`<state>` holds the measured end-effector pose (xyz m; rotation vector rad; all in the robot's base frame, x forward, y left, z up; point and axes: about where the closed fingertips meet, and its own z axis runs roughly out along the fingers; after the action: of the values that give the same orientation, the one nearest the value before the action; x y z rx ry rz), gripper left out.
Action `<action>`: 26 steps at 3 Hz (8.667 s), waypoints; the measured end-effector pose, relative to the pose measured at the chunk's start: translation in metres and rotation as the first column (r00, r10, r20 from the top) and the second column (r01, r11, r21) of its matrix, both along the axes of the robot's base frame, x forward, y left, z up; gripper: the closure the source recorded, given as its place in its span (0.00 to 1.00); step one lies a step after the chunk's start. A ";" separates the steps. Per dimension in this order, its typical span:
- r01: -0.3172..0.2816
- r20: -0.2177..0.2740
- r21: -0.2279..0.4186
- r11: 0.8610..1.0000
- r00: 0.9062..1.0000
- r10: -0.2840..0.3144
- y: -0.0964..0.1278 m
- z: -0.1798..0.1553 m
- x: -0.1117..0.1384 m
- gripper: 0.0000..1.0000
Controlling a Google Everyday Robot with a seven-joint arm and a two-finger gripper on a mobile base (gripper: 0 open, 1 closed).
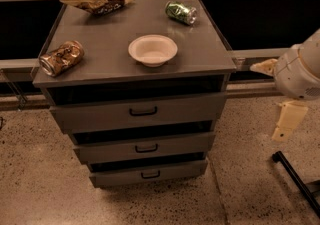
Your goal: Open top drawer
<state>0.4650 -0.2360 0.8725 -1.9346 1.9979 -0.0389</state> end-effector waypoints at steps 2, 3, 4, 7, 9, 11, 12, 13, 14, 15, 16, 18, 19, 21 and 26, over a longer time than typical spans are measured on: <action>-0.164 0.125 -0.282 0.945 0.971 0.206 -0.011 -0.030 0.019 0.00; -0.219 0.147 -0.340 0.915 0.948 0.281 -0.014 -0.030 0.024 0.00; -0.219 0.147 -0.340 0.915 0.948 0.281 -0.014 -0.030 0.024 0.00; -0.303 0.091 -0.305 0.903 0.935 0.344 0.012 -0.103 0.098 0.00; -0.370 0.008 -0.203 0.907 0.925 0.379 0.058 -0.168 0.126 0.00; -0.343 -0.011 -0.106 0.933 0.939 0.344 0.071 -0.205 0.144 0.16; -0.347 0.001 -0.041 0.937 0.938 0.347 0.073 -0.199 0.143 0.31; -0.348 0.001 -0.033 0.937 0.937 0.348 0.073 -0.196 0.142 0.31; -0.348 0.001 -0.033 0.937 0.937 0.348 0.073 -0.193 0.142 0.05; -0.348 0.001 -0.033 0.937 0.937 0.348 0.073 -0.193 0.142 0.00; -0.350 -0.005 -0.025 0.936 0.937 0.350 0.073 -0.194 0.142 0.00; -0.359 -0.108 0.053 0.932 0.925 0.363 0.073 -0.207 0.129 0.02; -0.370 -0.146 0.072 0.926 0.915 0.376 0.072 -0.206 0.109 0.25; -0.369 -0.161 0.095 0.925 0.911 0.380 0.072 -0.192 0.089 0.60; -0.370 -0.190 0.111 0.922 0.903 0.386 0.068 -0.199 0.050 0.26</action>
Offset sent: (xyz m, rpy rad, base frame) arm 0.0416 -0.0218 -0.0497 -0.4936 -0.2940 0.4569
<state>0.5147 -0.1676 0.6731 -2.3243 1.6738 0.3445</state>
